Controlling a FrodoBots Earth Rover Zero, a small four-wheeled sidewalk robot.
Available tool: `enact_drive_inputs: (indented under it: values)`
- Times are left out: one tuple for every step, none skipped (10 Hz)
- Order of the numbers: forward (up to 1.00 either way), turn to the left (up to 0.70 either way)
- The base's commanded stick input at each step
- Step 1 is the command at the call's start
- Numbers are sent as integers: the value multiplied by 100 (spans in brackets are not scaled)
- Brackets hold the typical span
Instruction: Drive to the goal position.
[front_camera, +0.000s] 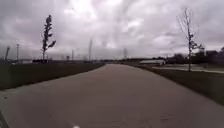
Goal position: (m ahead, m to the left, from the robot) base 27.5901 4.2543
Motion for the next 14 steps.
enact_drive_inputs:
  values:
    - [100, 0]
    - [100, 0]
    - [100, 0]
    - [100, 0]
    - [100, 0]
    - [100, 0]
    - [100, 0]
    - [100, 0]
    - [100, -28]
    - [100, -37]
    - [100, -36]
    - [100, -20]
    - [100, 0]
    - [100, 0]
